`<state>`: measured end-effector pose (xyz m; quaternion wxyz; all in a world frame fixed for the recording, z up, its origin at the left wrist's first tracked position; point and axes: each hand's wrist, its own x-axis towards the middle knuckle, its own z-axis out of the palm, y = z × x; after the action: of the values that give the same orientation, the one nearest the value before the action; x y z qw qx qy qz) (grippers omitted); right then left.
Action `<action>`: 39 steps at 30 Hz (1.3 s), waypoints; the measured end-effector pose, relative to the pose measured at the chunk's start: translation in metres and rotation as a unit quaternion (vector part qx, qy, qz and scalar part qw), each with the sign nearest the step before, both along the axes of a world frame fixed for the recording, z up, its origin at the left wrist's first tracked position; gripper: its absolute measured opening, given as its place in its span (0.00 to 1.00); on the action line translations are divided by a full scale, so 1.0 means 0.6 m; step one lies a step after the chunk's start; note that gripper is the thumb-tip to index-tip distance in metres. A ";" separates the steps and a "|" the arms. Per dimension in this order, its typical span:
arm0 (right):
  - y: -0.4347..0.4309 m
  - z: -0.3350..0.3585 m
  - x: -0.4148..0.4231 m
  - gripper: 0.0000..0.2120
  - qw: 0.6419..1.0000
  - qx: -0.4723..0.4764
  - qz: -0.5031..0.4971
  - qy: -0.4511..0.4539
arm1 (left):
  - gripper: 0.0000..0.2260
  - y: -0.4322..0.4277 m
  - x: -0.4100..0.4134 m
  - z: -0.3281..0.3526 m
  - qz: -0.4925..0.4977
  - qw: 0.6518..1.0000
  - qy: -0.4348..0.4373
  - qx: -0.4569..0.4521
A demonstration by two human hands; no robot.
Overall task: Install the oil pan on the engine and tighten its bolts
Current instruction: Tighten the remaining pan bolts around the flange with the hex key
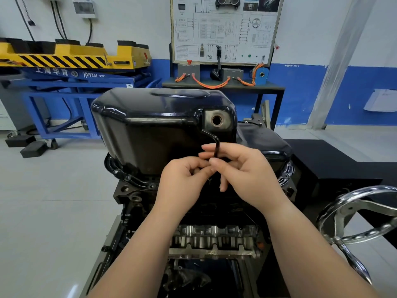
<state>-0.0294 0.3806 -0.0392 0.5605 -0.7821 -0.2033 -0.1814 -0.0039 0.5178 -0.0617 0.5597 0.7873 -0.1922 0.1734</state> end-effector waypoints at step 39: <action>0.003 -0.008 0.006 0.03 0.997 0.002 -0.077 -0.011 | 0.16 -0.004 0.007 -0.005 0.002 1.000 0.020 0.014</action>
<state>-0.0257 0.3826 -0.0441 0.5444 -0.7921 -0.1484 -0.2327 0.0005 0.5152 -0.0646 0.5521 0.7987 -0.1819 0.1557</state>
